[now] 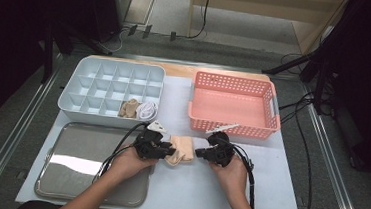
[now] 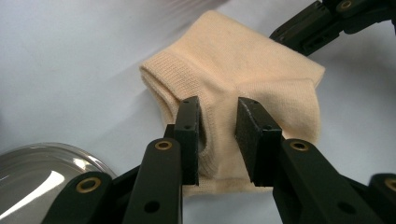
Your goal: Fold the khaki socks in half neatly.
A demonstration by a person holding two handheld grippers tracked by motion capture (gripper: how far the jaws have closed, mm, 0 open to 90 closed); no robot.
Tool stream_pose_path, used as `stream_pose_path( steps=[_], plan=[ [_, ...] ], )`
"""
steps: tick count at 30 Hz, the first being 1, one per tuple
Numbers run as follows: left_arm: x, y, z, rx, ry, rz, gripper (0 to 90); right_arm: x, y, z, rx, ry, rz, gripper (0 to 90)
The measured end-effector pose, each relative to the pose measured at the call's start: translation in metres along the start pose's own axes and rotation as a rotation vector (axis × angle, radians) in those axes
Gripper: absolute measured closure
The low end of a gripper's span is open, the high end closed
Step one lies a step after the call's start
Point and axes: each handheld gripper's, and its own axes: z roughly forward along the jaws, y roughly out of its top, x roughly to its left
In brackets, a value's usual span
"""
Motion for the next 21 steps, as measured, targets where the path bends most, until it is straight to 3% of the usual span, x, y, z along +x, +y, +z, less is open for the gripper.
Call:
stream_pose_path(
  steps=[7, 14, 21],
  plan=[
    [0.001, -0.001, 0.0, 0.0, -0.001, -0.003, 72.6, 0.004, -0.001, 0.004, 0.02, 0.019, -0.012, 90.0],
    [0.002, 0.0, 0.0, -0.001, -0.002, -0.022, 72.8, 0.008, -0.002, 0.008, 0.019, 0.071, -0.002, 90.0],
    [-0.004, 0.006, -0.002, 0.012, 0.018, 0.007, 71.2, 0.011, 0.002, 0.011, -0.013, 0.038, -0.025, 90.0]
  ],
)
